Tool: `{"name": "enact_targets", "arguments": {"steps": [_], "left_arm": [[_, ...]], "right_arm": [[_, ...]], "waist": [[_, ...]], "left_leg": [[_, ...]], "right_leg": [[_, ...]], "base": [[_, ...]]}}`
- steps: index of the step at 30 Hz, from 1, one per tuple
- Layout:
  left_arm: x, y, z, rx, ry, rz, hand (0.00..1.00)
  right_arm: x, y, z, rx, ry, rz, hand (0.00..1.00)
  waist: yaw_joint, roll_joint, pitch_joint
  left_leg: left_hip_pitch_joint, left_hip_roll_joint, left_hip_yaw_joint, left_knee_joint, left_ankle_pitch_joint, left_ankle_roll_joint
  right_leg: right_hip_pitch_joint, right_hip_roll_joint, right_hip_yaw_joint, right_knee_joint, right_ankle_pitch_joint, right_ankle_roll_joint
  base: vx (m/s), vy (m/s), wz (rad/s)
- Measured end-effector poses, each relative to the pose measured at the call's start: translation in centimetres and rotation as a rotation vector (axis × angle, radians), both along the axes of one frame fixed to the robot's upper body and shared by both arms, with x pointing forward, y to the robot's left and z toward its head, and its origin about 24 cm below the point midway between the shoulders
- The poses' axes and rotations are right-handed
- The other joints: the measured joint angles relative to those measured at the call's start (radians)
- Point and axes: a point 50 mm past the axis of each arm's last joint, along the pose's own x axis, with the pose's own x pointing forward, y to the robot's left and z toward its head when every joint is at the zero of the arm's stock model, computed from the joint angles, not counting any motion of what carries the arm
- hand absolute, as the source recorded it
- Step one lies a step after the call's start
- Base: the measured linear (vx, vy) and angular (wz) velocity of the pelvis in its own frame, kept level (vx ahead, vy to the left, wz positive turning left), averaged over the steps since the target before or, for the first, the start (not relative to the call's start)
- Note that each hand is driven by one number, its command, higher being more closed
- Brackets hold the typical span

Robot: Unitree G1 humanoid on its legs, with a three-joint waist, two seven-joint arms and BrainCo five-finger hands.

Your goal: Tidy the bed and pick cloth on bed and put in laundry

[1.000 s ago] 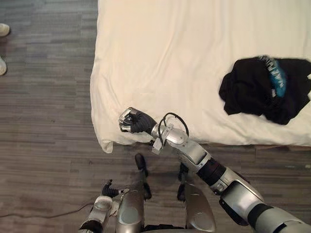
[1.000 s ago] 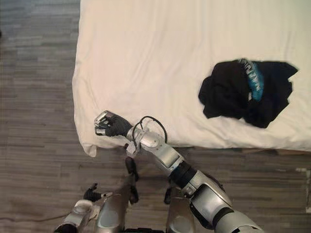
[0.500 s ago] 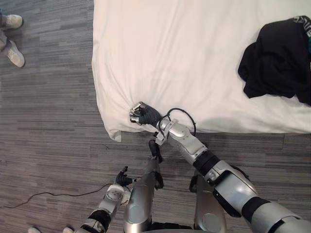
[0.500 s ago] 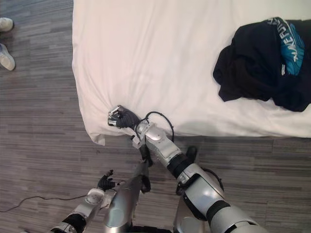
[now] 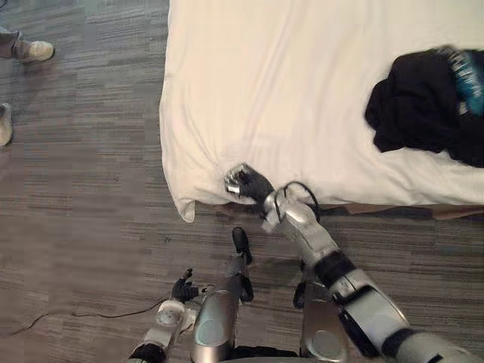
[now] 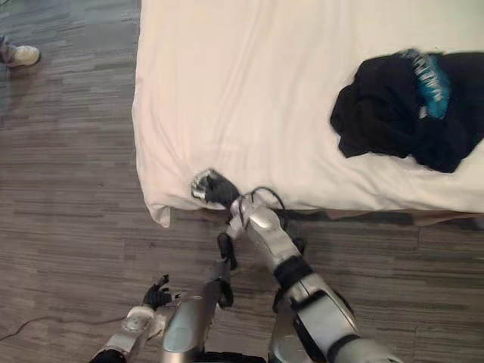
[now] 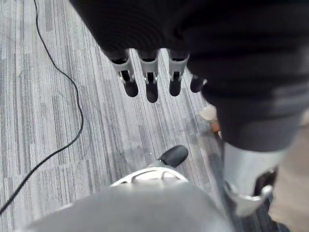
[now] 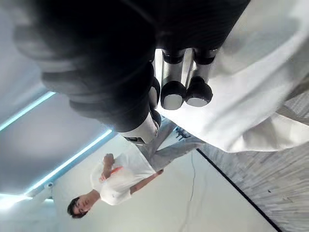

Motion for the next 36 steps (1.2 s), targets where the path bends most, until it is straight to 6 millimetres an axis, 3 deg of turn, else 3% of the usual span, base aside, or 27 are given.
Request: {"name": "enact_targets", "arguments": {"steps": [2,5,9,14,19,22,25,29,32,34,36], "left_arm": [[-0.9,0.6,-0.4,0.026,0.057,-0.008,0.00],[-1.1,-0.3,-0.7,0.012,0.068,-0.031,0.00],[-1.2,-0.9,-0.9,-0.002,0.078,-0.064,0.00],[-1.6,-1.0,-1.1,-0.006,0.102,-0.062,0.00],[-1.8,-1.0,-1.2,-0.008,0.116,-0.046,0.00],[-1.1,-1.0,-1.0,-0.016,0.098,-0.025,0.00],[0.2,-1.1,-0.5,-0.022,0.044,0.000,0.00],[3.3,-1.5,0.9,-0.030,-0.071,0.023,0.00],[4.0,-1.9,1.1,-0.023,-0.081,0.000,0.00],[4.7,-2.3,1.3,-0.022,-0.095,-0.032,0.00],[5.3,-2.7,1.5,-0.024,-0.106,-0.053,0.00]], "right_arm": [[-2.5,0.7,0.5,0.048,0.003,0.100,1.00],[-3.0,0.8,1.3,0.045,-0.020,0.170,1.00],[-2.6,0.6,3.9,0.086,-0.101,0.231,1.00],[-1.1,1.3,7.2,0.177,-0.181,0.185,1.00],[-0.1,4.4,10.6,0.267,-0.235,0.152,1.00],[1.0,6.5,11.4,0.265,-0.203,0.116,1.00],[1.9,7.3,11.4,0.233,-0.187,0.087,1.00],[4.9,7.4,11.6,0.148,-0.189,-0.002,1.00],[8.0,5.7,9.9,0.068,-0.133,-0.151,1.00],[10.5,3.2,7.9,0.021,-0.047,-0.303,1.00],[11.7,1.0,6.1,-0.029,0.007,-0.390,1.00]], "waist": [[-0.008,-0.027,-0.071],[-0.010,-0.024,-0.159],[-0.021,-0.024,-0.185],[-0.024,-0.021,-0.202],[-0.017,-0.016,-0.204],[-0.008,0.003,-0.170],[0.001,0.015,-0.113],[0.008,0.060,0.038],[0.024,0.091,0.077],[0.034,0.103,0.083],[0.042,0.113,0.090]], "left_leg": [[0.064,0.008,0.020,0.000,-0.013,-0.002],[0.094,0.015,0.032,0.000,-0.028,-0.011],[0.120,0.026,0.050,0.000,-0.028,-0.011],[0.141,0.041,0.059,-0.001,-0.023,-0.018],[0.132,0.053,0.043,-0.001,-0.007,-0.024],[0.080,0.056,0.019,-0.001,0.011,-0.025],[0.028,0.057,-0.002,0.000,0.026,-0.026],[-0.077,0.051,-0.045,0.000,0.046,-0.027],[-0.133,0.047,-0.078,0.000,0.070,-0.024],[-0.160,0.046,-0.095,0.000,0.080,-0.022],[-0.166,0.045,-0.106,0.001,0.093,-0.017]], "right_leg": [[0.055,0.009,0.010,0.000,-0.009,0.004],[0.080,0.015,0.014,0.000,-0.027,0.001],[0.097,0.025,0.025,0.001,-0.026,0.000],[0.096,0.036,0.040,0.023,-0.031,-0.015],[0.076,0.046,0.036,0.050,-0.048,-0.033],[0.036,0.046,0.018,0.053,-0.040,-0.038],[-0.008,0.044,0.003,0.064,-0.035,-0.043],[-0.088,0.042,-0.020,0.065,-0.018,-0.041],[-0.133,0.043,-0.031,0.054,0.012,-0.043],[-0.149,0.044,-0.048,0.047,0.027,-0.048],[-0.148,0.045,-0.054,0.040,0.035,-0.050]], "base": [[0.21,-0.040,-0.25],[0.14,-0.032,-0.08],[0.06,-0.033,-0.13],[-0.04,-0.036,-0.12],[-0.09,-0.037,0.05],[-0.10,-0.031,0.18],[-0.12,-0.017,0.26],[-0.16,-0.015,0.25],[-0.12,-0.025,0.12],[-0.04,-0.025,0.12],[0.00,-0.026,0.09]]}}
